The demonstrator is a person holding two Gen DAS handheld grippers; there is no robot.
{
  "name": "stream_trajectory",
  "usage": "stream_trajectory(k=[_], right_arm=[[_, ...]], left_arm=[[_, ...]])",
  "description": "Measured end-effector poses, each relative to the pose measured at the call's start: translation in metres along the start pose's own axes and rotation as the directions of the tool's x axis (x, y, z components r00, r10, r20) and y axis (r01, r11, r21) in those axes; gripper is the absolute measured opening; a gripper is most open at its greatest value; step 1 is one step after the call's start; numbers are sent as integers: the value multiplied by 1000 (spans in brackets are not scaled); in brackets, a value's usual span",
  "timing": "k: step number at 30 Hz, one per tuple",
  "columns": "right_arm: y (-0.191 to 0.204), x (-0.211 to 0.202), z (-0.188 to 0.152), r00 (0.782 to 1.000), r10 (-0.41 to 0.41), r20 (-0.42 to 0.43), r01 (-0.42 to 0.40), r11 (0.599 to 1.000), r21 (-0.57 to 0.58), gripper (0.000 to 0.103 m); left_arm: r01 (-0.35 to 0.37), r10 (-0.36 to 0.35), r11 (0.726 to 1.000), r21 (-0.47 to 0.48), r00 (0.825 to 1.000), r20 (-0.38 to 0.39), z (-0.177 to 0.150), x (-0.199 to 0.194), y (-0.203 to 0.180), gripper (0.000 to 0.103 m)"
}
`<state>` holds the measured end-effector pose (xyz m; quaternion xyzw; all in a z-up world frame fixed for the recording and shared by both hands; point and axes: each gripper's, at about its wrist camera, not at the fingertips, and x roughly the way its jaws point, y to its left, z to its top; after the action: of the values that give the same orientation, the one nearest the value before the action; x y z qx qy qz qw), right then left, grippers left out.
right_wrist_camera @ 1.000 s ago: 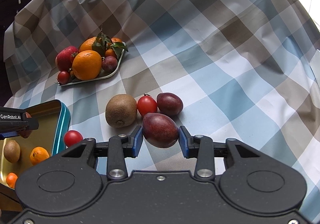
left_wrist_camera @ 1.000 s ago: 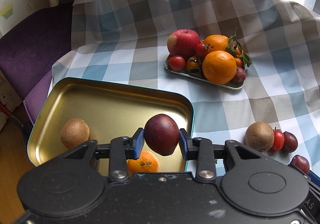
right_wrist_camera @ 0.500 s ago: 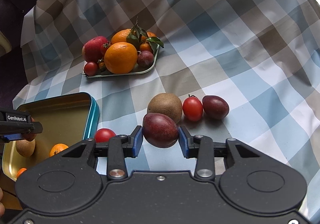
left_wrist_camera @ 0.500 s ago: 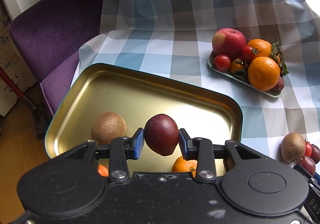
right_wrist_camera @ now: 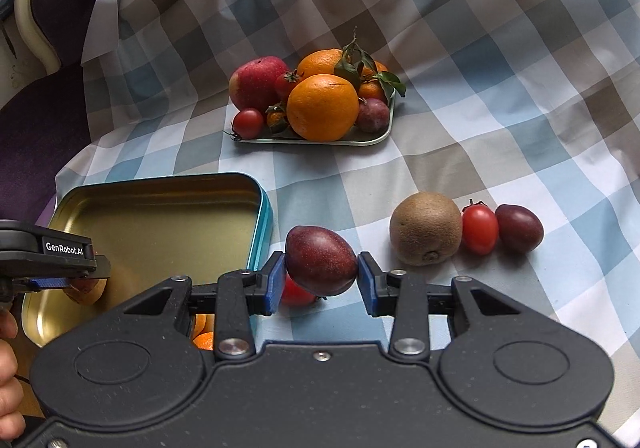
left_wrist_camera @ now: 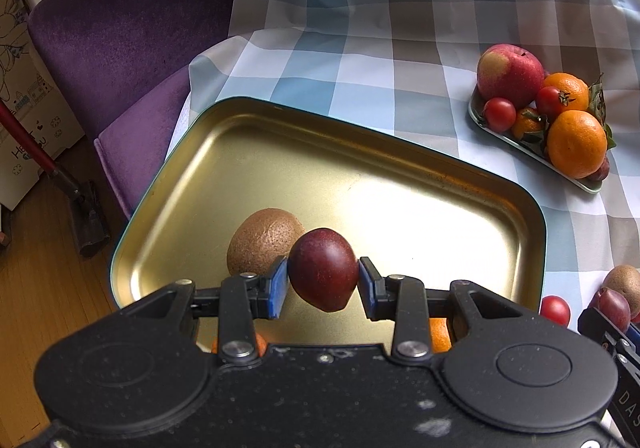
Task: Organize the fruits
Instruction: 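Carry the plum in the left gripper over the tray while the right carries its plum there, then lower and open the left gripper in the tray while the right gripper releases its plum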
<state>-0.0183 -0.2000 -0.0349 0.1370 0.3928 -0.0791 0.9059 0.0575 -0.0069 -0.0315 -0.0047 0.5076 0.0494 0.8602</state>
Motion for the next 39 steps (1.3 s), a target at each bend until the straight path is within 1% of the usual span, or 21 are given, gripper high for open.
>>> stream_trajectory(k=[9, 18, 21, 25, 29, 39], right_arm=[[23, 4, 0, 999, 34, 16, -33, 998, -45, 47], [38, 6, -2, 997, 81, 14, -79, 994, -69, 47], [40, 8, -3, 996, 89, 3, -89, 994, -63, 48], [41, 6, -3, 994, 105, 18, -104, 992, -69, 47], [42, 6, -3, 995, 97, 18, -95, 993, -74, 47], [38, 11, -4, 998, 61, -14, -62, 997, -52, 47]], left_arm=[[2, -2, 999, 43, 1000, 7, -2, 2, 5, 36], [56, -56, 997, 50, 998, 10, -1, 1, 10, 38], [44, -45, 997, 60, 999, 21, -1, -1, 9, 38], [46, -46, 997, 57, 999, 0, 0, 2, 10, 38], [45, -45, 997, 64, 999, -3, -1, 3, 9, 38], [42, -41, 997, 69, 999, -15, -2, 5, 7, 39]])
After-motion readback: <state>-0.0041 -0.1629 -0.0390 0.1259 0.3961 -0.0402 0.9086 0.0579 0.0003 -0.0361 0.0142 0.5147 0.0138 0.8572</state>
